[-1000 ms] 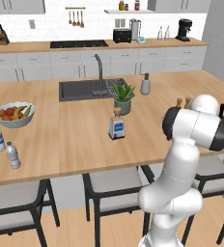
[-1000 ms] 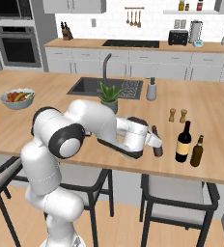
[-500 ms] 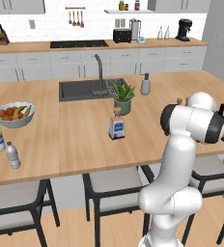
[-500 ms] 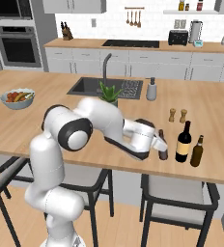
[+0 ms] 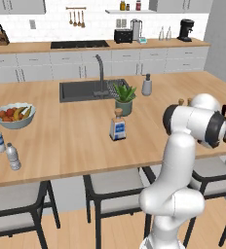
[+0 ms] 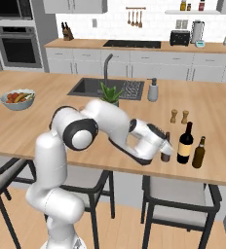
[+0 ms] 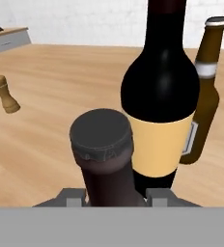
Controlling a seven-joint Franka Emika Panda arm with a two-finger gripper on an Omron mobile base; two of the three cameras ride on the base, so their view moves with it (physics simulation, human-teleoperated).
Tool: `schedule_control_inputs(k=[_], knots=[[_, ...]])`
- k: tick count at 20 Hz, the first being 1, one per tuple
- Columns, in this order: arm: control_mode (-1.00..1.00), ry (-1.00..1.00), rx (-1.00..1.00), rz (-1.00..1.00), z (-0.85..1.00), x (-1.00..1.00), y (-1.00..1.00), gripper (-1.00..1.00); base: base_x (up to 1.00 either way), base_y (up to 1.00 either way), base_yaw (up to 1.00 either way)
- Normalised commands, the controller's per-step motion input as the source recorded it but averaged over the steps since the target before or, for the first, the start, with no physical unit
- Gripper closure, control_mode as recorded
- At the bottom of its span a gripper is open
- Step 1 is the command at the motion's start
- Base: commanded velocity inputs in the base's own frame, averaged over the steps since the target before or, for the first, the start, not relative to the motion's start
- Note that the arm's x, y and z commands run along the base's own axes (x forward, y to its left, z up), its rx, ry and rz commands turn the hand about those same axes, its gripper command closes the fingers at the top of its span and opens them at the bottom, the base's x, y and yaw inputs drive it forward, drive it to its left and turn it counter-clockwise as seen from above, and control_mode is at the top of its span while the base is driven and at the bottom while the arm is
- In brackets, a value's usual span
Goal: Move the plastic bottles in the middle to the plastics group, and the glass bottles in the middle to the glass group.
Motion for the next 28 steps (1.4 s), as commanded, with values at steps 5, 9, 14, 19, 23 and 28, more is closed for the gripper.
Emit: schedule_control_inputs(k=[5,9,14,19,23,28], knots=[[-1.0,0.0,0.09,0.0,-0.27,0.0,-0.02,1.0,0.0,0.0,0.0],[-1.0,0.0,0.05,0.0,-0.27,0.0,0.0,1.0,0.0,0.0,0.0],[-1.0,0.0,0.03,0.0,-0.2,0.0,0.0,1.0,0.0,0.0,0.0],[-1.0,0.0,0.01,0.0,-0.2,-0.04,0.0,1.0,0.0,0.0,0.0],[-1.0,0.0,0.0,0.0,-0.25,-0.1,0.0,1.0,0.0,0.0,0.0],[-1.0,0.0,0.0,0.0,-0.2,-0.08,0.0,1.0,0.0,0.0,0.0]])
